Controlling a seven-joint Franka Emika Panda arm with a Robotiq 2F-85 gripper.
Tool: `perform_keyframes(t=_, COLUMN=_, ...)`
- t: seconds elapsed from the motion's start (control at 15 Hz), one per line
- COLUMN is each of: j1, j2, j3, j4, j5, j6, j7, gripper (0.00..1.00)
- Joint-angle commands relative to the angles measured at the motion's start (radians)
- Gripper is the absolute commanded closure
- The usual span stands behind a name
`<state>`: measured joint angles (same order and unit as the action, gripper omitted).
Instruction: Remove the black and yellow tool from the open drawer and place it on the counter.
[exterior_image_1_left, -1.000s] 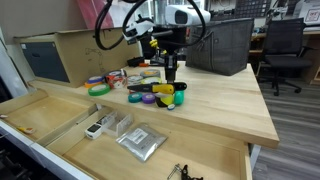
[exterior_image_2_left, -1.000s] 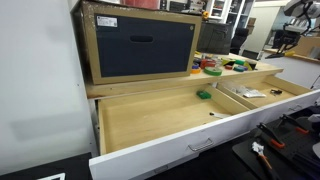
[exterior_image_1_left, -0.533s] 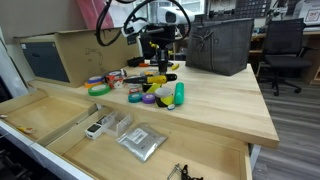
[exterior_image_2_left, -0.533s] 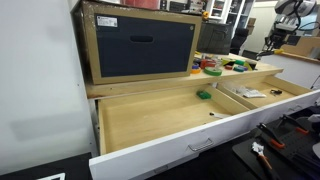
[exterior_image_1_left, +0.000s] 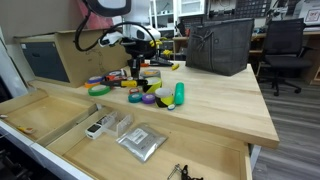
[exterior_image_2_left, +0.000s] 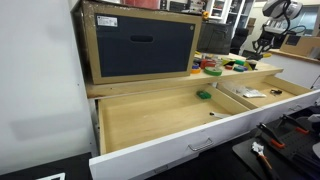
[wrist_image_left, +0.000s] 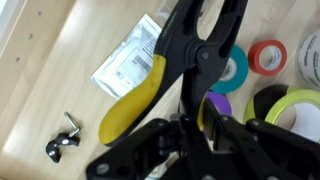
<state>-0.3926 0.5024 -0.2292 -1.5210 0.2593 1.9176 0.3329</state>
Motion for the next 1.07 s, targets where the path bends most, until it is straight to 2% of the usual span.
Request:
perform_keyframes(t=0.0, j1=0.072, j2=-0.142, j3=-0.011, j4=-0.236, j5=0.0, j6=0.08, j7=0.048, gripper=0.96)
perform_keyframes(t=0.33, j1=0.125, j2=-0.225, j3=-0.015, j4=-0.396, j5=0.017, j6=0.107, j7=0.12, gripper=0.96)
perform_keyframes(t=0.47, j1=0.139, j2=-0.241, j3=-0.021, j4=-0.436, j5=0.028, j6=0.134, j7=0.193, gripper=0.96)
perform_keyframes(t=0.67, j1=0.139, j2=-0.239, j3=-0.028, j4=-0.442, j5=0.053, j6=0.109, j7=0.311, gripper=0.96)
perform_keyframes(t=1.0, j1=0.124, j2=-0.217, j3=-0.04, j4=-0.409, j5=0.16, j6=0.119, j7=0.491, gripper=0.96)
